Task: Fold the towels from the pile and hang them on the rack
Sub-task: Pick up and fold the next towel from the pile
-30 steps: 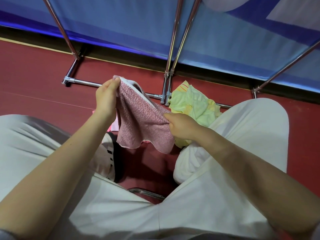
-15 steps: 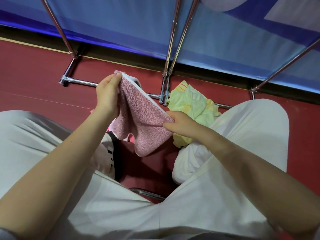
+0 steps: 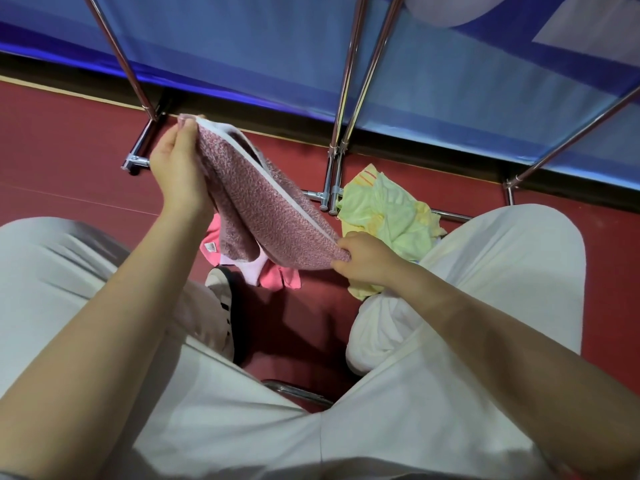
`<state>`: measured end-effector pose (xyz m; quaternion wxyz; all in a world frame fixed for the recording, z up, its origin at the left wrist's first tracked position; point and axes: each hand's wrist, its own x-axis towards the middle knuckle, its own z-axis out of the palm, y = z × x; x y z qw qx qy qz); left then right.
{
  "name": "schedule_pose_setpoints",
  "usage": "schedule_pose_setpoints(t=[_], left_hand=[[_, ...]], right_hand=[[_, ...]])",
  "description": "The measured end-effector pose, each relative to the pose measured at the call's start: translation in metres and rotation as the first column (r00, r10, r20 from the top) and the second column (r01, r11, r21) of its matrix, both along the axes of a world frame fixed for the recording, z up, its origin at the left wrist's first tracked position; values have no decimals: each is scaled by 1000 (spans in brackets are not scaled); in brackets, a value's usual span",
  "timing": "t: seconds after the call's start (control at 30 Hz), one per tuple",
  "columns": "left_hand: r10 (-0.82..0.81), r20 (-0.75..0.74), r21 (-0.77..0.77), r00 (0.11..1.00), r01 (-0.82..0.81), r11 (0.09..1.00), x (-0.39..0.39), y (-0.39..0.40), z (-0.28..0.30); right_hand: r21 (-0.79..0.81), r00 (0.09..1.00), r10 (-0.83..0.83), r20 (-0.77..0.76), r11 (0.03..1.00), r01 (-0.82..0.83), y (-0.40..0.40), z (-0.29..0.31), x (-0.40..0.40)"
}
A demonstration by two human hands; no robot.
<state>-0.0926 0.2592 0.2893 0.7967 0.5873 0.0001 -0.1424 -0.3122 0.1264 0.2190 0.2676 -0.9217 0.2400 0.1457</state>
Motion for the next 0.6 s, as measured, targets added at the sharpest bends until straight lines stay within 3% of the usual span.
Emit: schedule_pose_setpoints(t=[0.13,0.37,0.6], left_hand=[[3,6,11,1000,-3,1000,7,0,-5],[-55,82,73,995,49,996,2,-2,-6],[-152,223,146,963,121,982,-3,-6,-4]], right_hand=[[79,998,-60,29,995,57,-1,0,1],[-118,972,-227,65,965,234,-14,0,-1],[-119,880,-442,174,878,464,-27,-3,-8]])
